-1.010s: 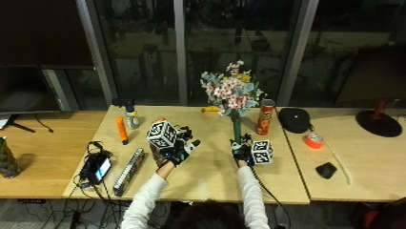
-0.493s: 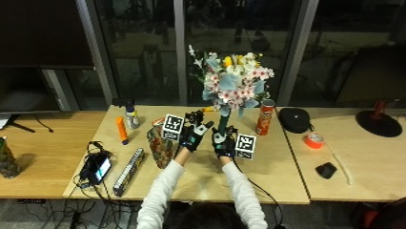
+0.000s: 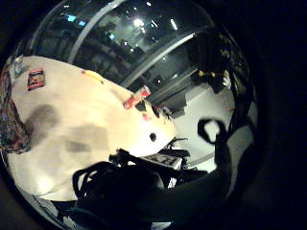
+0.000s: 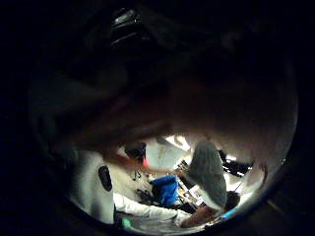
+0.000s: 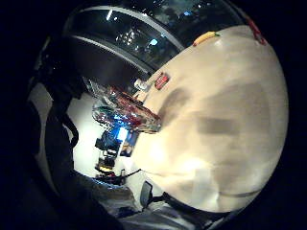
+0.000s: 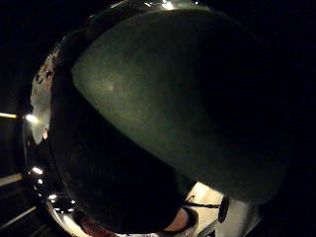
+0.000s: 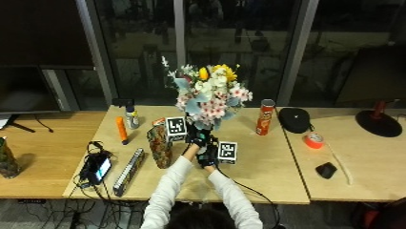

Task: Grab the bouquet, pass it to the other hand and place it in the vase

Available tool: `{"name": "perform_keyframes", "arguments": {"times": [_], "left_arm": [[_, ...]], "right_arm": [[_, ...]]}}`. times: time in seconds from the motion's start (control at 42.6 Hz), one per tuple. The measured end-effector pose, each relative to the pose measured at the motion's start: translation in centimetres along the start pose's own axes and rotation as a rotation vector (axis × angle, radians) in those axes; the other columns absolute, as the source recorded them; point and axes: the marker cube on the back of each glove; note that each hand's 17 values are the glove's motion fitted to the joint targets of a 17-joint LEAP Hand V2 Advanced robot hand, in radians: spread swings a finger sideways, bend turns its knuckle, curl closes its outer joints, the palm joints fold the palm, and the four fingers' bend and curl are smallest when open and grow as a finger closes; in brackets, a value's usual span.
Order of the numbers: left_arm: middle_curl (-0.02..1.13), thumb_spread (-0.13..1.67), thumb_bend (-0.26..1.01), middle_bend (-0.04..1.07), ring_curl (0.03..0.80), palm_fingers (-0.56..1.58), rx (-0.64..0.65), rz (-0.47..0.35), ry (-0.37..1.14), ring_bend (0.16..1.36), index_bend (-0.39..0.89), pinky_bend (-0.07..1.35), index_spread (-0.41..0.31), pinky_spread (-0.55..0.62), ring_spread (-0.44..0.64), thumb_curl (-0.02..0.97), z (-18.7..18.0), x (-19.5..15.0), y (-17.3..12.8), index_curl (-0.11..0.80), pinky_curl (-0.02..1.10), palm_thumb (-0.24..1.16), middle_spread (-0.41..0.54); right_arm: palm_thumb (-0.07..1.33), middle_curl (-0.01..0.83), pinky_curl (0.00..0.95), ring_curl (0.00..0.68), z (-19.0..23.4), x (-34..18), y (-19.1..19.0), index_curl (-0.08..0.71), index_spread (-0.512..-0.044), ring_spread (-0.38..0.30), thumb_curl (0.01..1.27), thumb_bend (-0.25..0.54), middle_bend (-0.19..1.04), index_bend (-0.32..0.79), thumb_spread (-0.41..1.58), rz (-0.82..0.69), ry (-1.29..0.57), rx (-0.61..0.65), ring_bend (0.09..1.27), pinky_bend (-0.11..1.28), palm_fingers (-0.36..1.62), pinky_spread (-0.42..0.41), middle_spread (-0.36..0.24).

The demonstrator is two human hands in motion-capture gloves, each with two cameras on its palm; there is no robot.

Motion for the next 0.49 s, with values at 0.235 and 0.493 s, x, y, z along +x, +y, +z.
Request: {"name": "perform_keyframes", "arguments": {"times": [0.235,0.493], "left_arm": [[0.55,0.62,-0.01,0.65,0.439,1.46,0.043,0.015,0.018,0.8,0.3,0.6,-0.265,-0.36,-0.34,0.543,-1.8,-1.6,-0.8,0.407,0.49,0.84,-0.302],[0.56,0.5,-0.03,0.71,0.471,1.41,0.054,0.085,0.041,0.85,0.35,0.64,-0.305,-0.39,-0.37,0.615,-7.2,2.6,-3.9,0.469,0.5,0.87,-0.333]], "right_arm": [[0.98,0.596,0.514,0.55,1.2,1.2,0.6,0.609,-0.23,-0.189,0.6,-0.065,0.83,0.35,0.83,-0.184,-0.012,-0.19,1.03,0.75,1.24,-0.259,-0.151],[0.7,0.476,0.473,0.46,-1.7,1.0,0.5,0.485,-0.277,-0.156,0.5,-0.069,0.49,0.08,0.95,-0.054,0.01,-0.377,0.73,0.63,0.44,-0.098,-0.111]]}}
